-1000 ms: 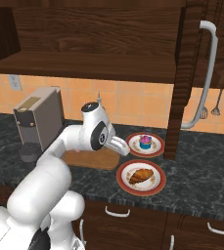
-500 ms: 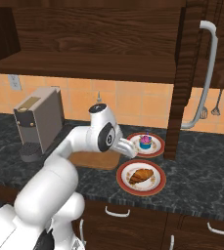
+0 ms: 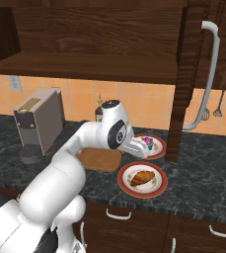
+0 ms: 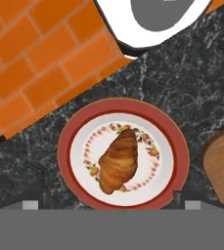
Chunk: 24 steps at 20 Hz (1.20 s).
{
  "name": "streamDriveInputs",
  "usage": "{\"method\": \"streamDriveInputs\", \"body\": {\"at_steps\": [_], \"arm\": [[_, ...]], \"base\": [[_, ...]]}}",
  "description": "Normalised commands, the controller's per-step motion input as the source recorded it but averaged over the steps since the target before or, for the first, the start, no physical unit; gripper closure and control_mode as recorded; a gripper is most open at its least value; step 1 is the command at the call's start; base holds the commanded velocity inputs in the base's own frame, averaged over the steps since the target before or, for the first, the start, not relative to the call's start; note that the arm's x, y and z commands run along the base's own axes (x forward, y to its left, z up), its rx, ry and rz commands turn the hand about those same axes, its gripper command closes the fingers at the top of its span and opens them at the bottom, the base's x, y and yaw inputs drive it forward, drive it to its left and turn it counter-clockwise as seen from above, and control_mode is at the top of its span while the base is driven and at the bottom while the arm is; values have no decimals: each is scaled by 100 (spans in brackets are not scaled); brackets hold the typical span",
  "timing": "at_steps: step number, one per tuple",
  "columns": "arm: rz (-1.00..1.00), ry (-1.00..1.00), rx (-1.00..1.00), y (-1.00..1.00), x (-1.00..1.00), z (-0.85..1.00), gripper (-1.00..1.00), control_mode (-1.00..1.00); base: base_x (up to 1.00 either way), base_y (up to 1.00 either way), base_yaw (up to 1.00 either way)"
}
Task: From the different types of pastries on the counter, select a croissant and place it on the cutting board. Then retrieve a jar of jam from the cabinet and place it alongside the croissant on the cutting board.
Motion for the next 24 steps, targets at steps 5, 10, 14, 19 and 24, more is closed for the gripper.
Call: {"method": "streamDriveInputs", "body": {"at_steps": [5,10,14,19,24], "arm": [[-3,-22,3,2,6,-53,-100,-100],[0,-26,1,0,1,-43,-100,-100],[0,-4,-2,0,1,-44,-100,-100],[0,12,-3,-9,17,-10,-100,-100],[0,33,0,-25,9,1,-100,-100]], "base": [[0,0,0],[0,0,0],[0,0,0],[0,0,0],[0,0,0]]}}
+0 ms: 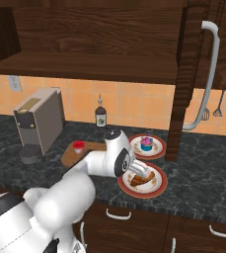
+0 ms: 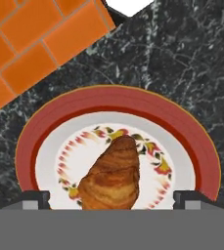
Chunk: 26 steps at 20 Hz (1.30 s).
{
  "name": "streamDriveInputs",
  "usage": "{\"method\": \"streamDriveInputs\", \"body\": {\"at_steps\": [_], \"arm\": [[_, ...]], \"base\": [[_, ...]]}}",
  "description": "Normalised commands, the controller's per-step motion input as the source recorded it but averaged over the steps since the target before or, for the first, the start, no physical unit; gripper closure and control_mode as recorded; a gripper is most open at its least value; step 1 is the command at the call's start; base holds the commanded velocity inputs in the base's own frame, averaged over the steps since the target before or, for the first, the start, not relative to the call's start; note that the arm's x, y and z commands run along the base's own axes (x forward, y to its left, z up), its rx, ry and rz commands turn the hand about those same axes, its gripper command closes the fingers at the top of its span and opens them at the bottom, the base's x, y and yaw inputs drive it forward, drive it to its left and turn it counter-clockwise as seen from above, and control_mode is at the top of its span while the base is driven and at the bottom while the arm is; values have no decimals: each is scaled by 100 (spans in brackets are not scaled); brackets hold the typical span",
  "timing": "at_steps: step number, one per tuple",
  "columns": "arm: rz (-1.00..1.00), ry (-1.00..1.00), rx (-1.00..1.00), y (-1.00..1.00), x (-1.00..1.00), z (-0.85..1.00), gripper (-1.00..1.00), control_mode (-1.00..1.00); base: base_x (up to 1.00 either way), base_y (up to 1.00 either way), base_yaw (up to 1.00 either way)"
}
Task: From the different types of pastries on the counter, select a croissant and place it on the cutting board. Then retrieve a jar of jam from the cabinet and place it alongside the croissant on the cutting board.
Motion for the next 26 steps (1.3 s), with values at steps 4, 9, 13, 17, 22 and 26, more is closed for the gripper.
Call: {"method": "streamDriveInputs", "body": {"at_steps": [4,9,13,17,22,26], "arm": [[0,21,0,-16,10,-2,-100,-100],[0,2,1,0,0,-54,-100,-100],[0,-5,4,0,0,-64,-100,-100],[0,-12,2,-1,0,-63,-100,-100],[0,-11,3,-17,0,-66,-100,-100],[0,-8,3,-18,8,-64,100,-100]], "base": [[0,0,0],[0,0,0],[0,0,0],[0,0,0],[0,0,0],[0,0,0]]}}
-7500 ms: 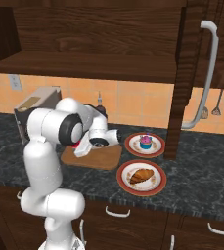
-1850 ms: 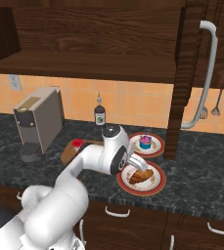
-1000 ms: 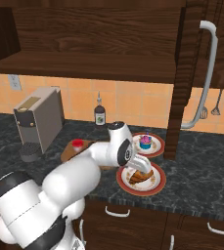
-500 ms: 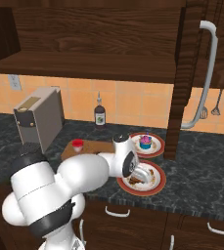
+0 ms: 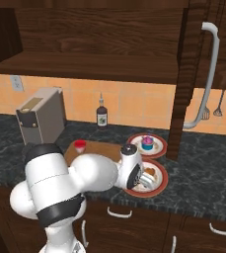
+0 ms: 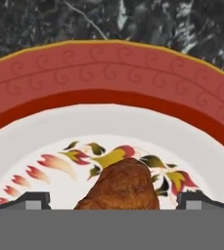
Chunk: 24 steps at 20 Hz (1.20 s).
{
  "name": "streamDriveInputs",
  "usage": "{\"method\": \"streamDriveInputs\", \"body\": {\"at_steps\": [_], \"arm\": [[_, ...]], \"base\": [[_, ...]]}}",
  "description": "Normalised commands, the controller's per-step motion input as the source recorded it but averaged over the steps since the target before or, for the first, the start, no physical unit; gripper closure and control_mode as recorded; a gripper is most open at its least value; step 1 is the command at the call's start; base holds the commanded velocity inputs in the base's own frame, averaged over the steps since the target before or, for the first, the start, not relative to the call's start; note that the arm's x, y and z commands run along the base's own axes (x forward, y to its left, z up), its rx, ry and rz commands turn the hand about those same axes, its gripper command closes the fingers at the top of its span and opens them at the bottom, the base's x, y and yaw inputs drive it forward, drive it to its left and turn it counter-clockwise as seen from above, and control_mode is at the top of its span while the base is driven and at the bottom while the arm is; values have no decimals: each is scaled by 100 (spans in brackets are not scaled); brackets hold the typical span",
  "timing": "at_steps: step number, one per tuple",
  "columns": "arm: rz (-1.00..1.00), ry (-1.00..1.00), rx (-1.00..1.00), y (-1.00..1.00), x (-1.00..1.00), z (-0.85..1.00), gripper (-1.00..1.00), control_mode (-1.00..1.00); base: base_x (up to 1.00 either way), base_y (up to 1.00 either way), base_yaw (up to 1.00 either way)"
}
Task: From the different types of pastries on the counter, select a croissant and place it on the cutting board. Then retrieve a jar of jam from the cabinet and place it alongside the croissant on the cutting board.
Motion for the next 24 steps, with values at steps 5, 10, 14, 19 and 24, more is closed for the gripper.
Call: {"method": "streamDriveInputs", "body": {"at_steps": [5,10,14,19,24], "arm": [[0,-5,0,-2,23,-31,100,-100],[0,0,0,0,-8,-1,100,-100],[0,0,-4,1,-21,18,100,-100],[6,0,-7,32,4,17,100,-100],[13,4,-1,51,33,16,100,-100]], "base": [[0,0,0],[0,0,0],[0,0,0],[0,0,0],[0,0,0]]}}
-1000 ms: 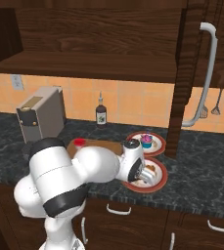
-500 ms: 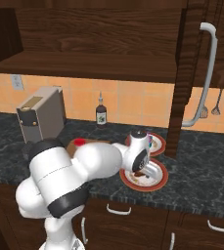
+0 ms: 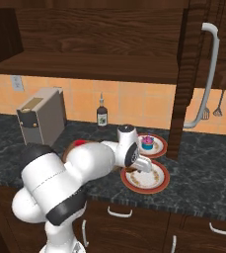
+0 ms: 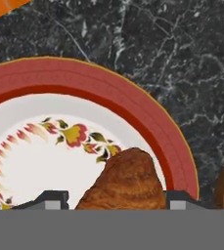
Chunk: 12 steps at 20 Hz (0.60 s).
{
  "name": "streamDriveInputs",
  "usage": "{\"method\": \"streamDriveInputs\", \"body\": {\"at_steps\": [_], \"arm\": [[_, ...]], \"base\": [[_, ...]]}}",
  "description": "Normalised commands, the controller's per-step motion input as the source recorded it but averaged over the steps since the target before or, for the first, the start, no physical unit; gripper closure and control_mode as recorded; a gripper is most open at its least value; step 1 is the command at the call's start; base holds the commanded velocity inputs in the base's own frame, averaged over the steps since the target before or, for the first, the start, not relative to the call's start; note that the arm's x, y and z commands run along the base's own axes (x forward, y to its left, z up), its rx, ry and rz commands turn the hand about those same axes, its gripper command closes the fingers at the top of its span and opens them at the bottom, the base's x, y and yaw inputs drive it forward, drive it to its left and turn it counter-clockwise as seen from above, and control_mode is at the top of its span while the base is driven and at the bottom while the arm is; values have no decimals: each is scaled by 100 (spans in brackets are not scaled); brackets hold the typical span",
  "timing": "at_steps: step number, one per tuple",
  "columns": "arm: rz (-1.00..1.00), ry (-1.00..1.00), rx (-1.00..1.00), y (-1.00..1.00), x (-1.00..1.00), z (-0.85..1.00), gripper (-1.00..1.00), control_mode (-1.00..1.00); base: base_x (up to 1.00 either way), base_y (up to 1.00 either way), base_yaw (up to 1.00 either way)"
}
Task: From the different types of pastries on the counter, select a croissant and place it on the cutting board. Then retrieve a jar of jam from the cabinet and place it alongside the croissant on the cutting board.
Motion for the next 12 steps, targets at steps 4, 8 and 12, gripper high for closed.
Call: {"method": "streamDriveInputs", "body": {"at_steps": [4,8,12], "arm": [[15,4,0,63,53,14,100,-100],[14,1,0,74,47,11,100,-100],[15,0,0,58,13,0,100,-100]], "base": [[0,0,0],[0,0,0],[0,0,0]]}}
